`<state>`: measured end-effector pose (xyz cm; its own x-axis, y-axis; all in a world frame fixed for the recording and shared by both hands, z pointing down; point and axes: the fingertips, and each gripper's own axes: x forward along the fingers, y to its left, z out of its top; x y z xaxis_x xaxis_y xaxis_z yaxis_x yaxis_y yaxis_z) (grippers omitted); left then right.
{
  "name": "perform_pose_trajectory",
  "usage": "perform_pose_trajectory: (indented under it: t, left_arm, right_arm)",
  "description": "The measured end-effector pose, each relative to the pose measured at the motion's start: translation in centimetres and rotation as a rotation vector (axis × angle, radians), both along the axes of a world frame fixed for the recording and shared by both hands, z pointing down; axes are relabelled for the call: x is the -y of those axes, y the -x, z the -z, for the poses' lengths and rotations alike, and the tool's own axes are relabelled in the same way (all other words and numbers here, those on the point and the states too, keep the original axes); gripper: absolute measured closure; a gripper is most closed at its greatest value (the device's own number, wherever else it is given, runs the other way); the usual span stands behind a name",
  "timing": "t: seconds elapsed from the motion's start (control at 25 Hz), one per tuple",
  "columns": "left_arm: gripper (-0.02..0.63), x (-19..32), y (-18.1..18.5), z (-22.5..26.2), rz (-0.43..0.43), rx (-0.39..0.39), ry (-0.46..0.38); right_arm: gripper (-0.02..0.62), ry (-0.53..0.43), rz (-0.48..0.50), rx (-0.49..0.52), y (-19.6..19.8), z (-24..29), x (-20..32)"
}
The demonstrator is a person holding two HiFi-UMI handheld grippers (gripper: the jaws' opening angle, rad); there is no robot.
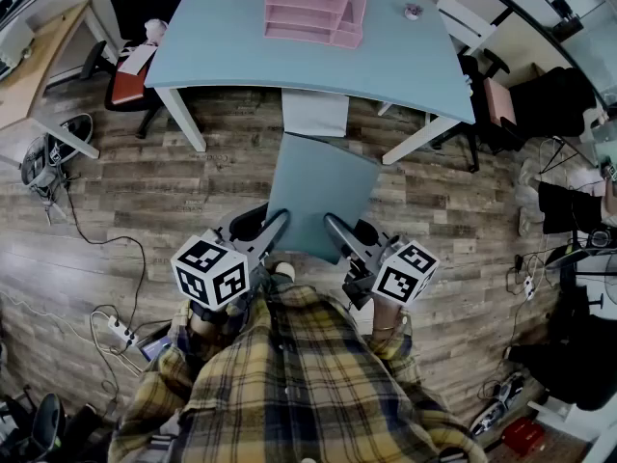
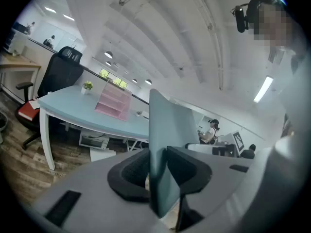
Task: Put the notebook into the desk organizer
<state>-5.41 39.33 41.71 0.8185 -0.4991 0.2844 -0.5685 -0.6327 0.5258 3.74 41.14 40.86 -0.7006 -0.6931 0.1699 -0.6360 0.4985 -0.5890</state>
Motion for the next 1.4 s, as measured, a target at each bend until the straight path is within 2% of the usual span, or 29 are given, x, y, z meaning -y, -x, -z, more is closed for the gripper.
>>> perform_pose_trajectory:
  t: [0.24,0.4,0.92,1.16,1.4]
  left_arm:
    - [0.505,-0.4,-0.4,-0.5,0.021,0.002,0.022]
    - [0.509,-0.5,-0.7,-0.2,0.031,0.005,0.009]
    - [0.509,-0.5,-1.0,-0.7,0.079,0.014,0.012]
    - [0.509,3.8,-1.1,-1.3,0.085,0.017,0.013]
    - [0.509,11.3,-0.8,-1.0,0.076,0.0,0.012]
  right_arm:
    - [0.531,0.017,-0.016,-0.003,-0.6,-0.7,-0.1]
    - [0.528,0.012,-0.017,0.006,-1.0,-0.6,0.0]
    - [0.524,0.0,0.021,0.016,-1.5,-1.0,0.5]
    - [0.525,0.014,0.012,0.018,-1.5,-1.8,4.8]
    - [0.523,0.012,-0.006,0.002,-1.2,-1.3,12.1]
